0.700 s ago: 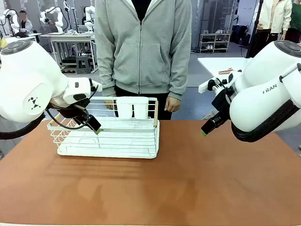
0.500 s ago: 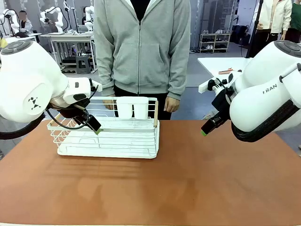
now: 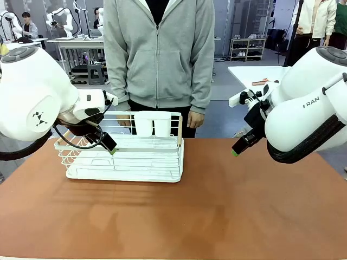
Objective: Clean the table.
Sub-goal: Pick up the Lint Roller when the human hands it over.
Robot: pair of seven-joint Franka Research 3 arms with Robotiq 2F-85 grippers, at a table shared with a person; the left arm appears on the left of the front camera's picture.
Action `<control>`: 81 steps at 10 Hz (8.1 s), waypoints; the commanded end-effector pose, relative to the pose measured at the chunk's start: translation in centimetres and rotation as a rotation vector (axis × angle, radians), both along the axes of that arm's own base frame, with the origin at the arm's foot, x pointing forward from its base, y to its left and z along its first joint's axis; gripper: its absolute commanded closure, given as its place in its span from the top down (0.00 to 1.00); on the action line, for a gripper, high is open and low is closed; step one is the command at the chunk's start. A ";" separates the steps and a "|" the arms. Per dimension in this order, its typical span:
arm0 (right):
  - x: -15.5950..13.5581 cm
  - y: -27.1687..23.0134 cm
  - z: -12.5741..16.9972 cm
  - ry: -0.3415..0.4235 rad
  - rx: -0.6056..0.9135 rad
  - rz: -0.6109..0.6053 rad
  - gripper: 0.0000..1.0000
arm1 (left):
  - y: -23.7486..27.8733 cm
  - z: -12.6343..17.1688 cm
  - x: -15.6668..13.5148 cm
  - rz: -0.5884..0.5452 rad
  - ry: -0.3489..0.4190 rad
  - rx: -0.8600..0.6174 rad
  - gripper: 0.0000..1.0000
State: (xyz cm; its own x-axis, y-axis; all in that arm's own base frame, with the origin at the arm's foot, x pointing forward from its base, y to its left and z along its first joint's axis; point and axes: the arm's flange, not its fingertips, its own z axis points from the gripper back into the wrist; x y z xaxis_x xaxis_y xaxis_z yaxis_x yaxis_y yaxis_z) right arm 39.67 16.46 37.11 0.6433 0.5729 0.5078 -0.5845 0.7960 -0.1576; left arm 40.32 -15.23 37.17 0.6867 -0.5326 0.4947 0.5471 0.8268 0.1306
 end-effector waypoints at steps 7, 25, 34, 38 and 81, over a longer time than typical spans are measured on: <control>0.8 -1.5 2.6 0.132 0.211 -0.071 1.00 | 1.5 2.2 1.2 0.058 0.072 -0.218 1.00; -0.3 -34.2 7.2 0.538 1.436 -0.474 1.00 | 38.5 7.7 -2.9 0.371 0.497 -1.270 1.00; -0.6 -34.0 6.5 0.567 1.435 -0.495 1.00 | 38.0 7.1 -2.9 0.371 0.506 -1.263 1.00; -0.6 -34.0 6.5 0.567 1.435 -0.495 1.00 | 38.0 7.1 -2.9 0.371 0.506 -1.263 1.00; -0.6 -34.0 6.5 0.567 1.435 -0.495 1.00 | 38.0 7.1 -2.9 0.371 0.506 -1.263 1.00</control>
